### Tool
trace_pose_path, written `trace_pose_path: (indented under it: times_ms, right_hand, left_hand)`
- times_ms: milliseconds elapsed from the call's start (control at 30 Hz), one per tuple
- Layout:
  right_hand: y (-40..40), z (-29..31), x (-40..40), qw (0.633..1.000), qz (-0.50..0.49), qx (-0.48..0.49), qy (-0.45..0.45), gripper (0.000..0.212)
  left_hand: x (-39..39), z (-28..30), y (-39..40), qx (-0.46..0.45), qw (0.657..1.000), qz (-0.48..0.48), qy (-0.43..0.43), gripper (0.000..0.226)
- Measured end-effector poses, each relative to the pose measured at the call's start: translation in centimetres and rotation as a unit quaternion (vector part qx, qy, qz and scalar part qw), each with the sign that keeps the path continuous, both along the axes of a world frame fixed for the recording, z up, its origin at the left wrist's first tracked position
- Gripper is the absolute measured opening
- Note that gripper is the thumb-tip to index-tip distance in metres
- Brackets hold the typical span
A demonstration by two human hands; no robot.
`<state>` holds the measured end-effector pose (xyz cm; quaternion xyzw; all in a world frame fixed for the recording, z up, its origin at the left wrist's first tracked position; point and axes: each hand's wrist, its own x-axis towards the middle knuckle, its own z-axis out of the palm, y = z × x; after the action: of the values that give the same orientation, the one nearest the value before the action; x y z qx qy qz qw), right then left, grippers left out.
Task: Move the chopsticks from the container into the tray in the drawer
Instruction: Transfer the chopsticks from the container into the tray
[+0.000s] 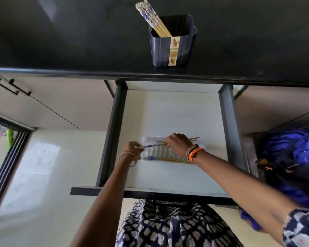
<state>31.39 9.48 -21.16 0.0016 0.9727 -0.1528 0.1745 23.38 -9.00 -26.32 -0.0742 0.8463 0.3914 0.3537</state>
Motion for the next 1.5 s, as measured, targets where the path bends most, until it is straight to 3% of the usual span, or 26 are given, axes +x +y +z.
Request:
trace_pose_path:
  times_ms: [67,167,333,533,1167,1267,1333,1500]
  right_hand:
    - [-0.6,-0.1,0.2,1.0,-0.017,0.004,0.023,0.017]
    - [-1.7,-0.4,1.0,0.998,-0.038,-0.004,0.045,0.017]
    - [-0.9,-1.9,1.9,0.994,-0.073,0.067,-0.037,0.022]
    - [-1.2,-3.1,1.6,0.994,-0.034,0.09,-0.056,0.03]
    - [-0.7,-3.7,2.4,0.999,-0.025,0.01,-0.046,0.03]
    - [-0.3,-1.9,1.4,0.999,-0.029,0.009,-0.009,0.024]
    - [-0.2,0.3,0.2,0.999,-0.029,-0.014,0.027,0.028]
    - [1.8,9.4,-5.5,0.961,-0.11,-0.12,0.222,0.021]
  left_hand:
    - [0.0,-0.1,-0.1,0.009,1.0,0.016,-0.005,0.008]
    - [-0.4,0.0,-0.3,0.019,0.999,0.028,-0.041,0.02]
    - [-0.1,0.2,-0.1,0.048,0.996,0.048,-0.063,0.009]
    - [0.2,0.1,0.3,0.054,0.994,0.055,-0.082,0.024]
    - [0.2,0.6,0.4,0.088,0.982,0.106,-0.129,0.025]
    - [-0.1,1.4,0.6,0.021,0.998,-0.003,-0.057,0.005]
    - [-0.9,2.6,0.5,-0.058,0.987,-0.117,0.092,0.017]
    - [-6.0,9.9,3.4,0.035,0.924,-0.12,0.36,0.031]
